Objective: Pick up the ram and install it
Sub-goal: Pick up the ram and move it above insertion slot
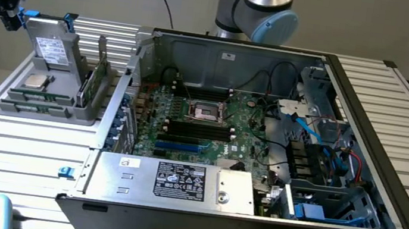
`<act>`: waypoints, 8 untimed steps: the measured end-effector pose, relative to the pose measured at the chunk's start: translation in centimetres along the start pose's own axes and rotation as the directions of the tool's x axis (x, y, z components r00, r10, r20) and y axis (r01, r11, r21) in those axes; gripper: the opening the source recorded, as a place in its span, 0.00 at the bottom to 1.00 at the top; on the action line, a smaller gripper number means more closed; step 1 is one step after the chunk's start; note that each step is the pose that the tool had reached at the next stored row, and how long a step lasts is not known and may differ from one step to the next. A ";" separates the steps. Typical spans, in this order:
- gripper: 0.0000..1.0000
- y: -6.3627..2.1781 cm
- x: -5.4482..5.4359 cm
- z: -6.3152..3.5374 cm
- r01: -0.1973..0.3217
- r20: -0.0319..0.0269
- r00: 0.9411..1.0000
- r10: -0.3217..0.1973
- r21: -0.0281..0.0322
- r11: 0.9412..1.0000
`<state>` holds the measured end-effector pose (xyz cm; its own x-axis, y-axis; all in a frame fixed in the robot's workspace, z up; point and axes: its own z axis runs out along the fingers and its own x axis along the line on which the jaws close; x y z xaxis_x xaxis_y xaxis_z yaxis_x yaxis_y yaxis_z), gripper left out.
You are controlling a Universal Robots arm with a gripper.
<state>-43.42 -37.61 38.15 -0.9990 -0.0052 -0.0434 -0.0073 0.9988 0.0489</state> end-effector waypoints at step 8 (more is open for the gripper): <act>0.11 0.00 0.0 0.01 0.145 -0.007 0.989 -0.145 -0.007 0.989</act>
<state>-43.42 -37.61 38.14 -0.9878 -0.1499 -0.0434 -0.1519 0.9872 0.0490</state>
